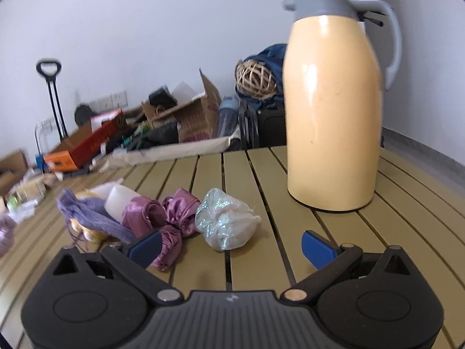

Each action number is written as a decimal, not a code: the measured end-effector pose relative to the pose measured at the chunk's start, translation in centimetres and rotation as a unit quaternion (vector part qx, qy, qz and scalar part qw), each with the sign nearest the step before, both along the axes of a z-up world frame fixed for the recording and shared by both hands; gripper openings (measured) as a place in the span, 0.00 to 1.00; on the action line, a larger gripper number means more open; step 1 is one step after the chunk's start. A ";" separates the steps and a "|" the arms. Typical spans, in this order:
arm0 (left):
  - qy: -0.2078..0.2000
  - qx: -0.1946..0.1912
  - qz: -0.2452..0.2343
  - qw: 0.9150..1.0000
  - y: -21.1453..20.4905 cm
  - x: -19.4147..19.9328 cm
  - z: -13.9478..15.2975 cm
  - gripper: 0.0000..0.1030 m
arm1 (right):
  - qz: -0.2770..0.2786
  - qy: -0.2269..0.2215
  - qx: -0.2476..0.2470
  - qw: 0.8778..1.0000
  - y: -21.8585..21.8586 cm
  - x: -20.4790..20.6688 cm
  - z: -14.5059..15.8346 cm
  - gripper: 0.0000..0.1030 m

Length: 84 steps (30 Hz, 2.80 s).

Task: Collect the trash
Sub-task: 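Grasp the lavender plush with the left tool while the right tool grasps the iridescent plastic bag, then carry the lavender plush and iridescent bag off the table over the black bin with both tools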

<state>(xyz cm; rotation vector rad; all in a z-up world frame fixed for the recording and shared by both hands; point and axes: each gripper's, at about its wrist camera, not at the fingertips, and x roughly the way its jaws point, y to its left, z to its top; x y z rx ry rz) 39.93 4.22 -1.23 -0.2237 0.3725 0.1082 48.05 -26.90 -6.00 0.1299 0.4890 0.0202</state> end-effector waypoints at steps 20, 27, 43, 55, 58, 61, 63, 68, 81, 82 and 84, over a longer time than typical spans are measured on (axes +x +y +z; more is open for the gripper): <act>0.018 -0.007 0.007 1.000 0.7 1.2 -0.8 0.30 | -0.014 0.084 0.018 0.996 0.3 8.2 -1.6 0.53; 0.024 -0.012 0.005 1.000 0.7 1.3 -1.0 0.30 | -0.013 0.073 0.036 0.997 -0.1 7.1 -1.1 0.42; 0.016 -0.017 -0.021 0.999 -0.2 -0.2 -0.5 0.30 | 0.003 0.033 0.049 0.998 0.0 0.4 0.8 0.41; 0.016 -0.017 -0.035 0.999 -0.5 -3.9 -0.4 0.30 | 0.039 0.004 0.049 0.998 1.3 -7.2 2.5 0.41; 0.019 -0.021 -0.044 0.999 -1.0 -5.2 -0.8 0.30 | 0.052 0.001 0.052 0.997 1.8 -9.3 2.6 0.41; 0.019 -0.022 -0.055 0.998 -1.6 -6.7 -1.0 0.30 | 0.064 0.001 0.044 0.997 2.5 -11.2 2.6 0.41; 0.020 -0.022 -0.063 0.998 -2.0 -7.8 -1.1 0.30 | 0.071 0.001 0.043 0.997 2.9 -12.5 2.7 0.41; 0.028 -0.018 -0.082 0.996 -3.0 -10.1 -1.5 0.30 | 0.090 0.008 0.039 0.995 3.8 -15.1 2.7 0.41; 0.059 0.004 -0.090 0.994 -3.0 -15.3 -2.6 0.30 | 0.127 0.039 0.024 0.991 5.5 -20.8 1.1 0.41; 0.062 0.006 -0.090 0.994 -3.0 -15.6 -2.7 0.30 | 0.129 0.043 0.024 0.990 5.5 -21.2 0.9 0.41; 0.069 0.014 -0.090 0.993 -2.9 -16.2 -3.1 0.30 | 0.133 0.053 0.023 0.989 5.7 -22.0 0.3 0.41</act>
